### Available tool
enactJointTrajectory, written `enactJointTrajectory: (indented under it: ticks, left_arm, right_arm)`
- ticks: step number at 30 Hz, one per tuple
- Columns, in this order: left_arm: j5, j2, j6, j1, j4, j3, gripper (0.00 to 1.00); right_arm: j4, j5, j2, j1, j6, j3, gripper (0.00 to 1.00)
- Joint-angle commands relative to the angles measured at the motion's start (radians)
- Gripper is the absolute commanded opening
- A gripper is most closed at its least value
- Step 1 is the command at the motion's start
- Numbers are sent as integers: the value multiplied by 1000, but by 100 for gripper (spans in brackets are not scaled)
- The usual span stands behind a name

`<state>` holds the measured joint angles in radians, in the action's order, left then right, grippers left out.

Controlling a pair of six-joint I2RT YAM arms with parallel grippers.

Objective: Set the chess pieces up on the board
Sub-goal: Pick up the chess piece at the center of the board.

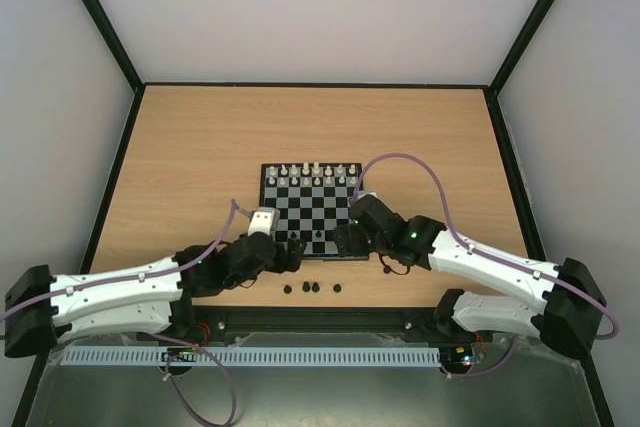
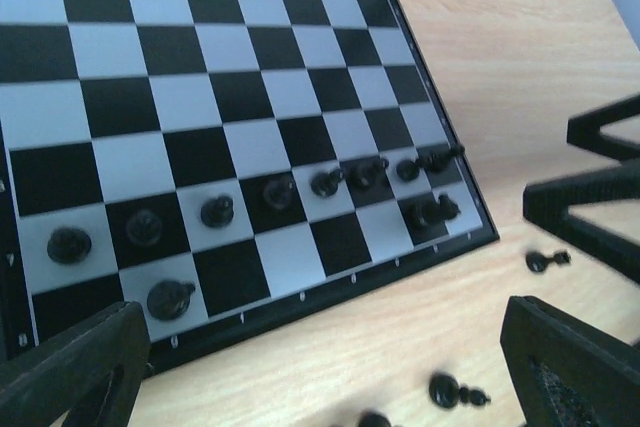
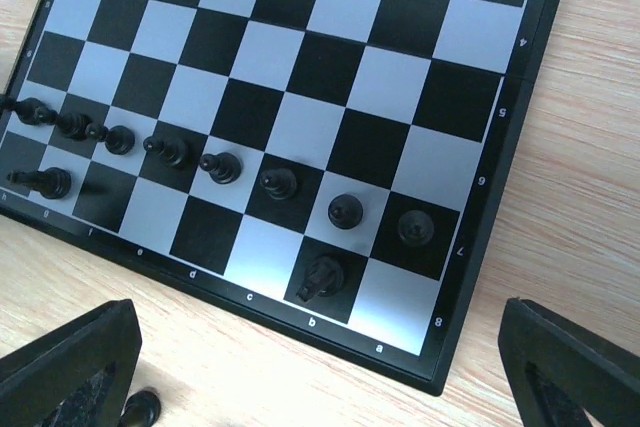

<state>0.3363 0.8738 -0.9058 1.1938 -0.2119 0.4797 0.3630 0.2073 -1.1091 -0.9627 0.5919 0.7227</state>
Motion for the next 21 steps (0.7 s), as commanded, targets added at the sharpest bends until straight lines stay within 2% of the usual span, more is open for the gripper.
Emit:
enactJointTrajectory:
  ticks: [1, 5, 7, 13, 21]
  left_arm:
    - [154, 87, -29, 6, -55, 125, 99]
    - [145, 131, -44, 2, -108, 212, 99]
    - [144, 133, -39, 3, -101, 207, 99]
    - [141, 84, -40, 2, -40, 84, 99]
    - [93, -67, -52, 4, -63, -5, 99]
  right_arm:
    - [-3, 45, -17, 0, -10, 1, 99]
    - [46, 20, -60, 7, -15, 50, 99]
    - [22, 2, -50, 7, -12, 28, 99]
    - [-68, -44, -10, 7, 23, -75, 99]
    - [-56, -126, 33, 8, 37, -101, 99]
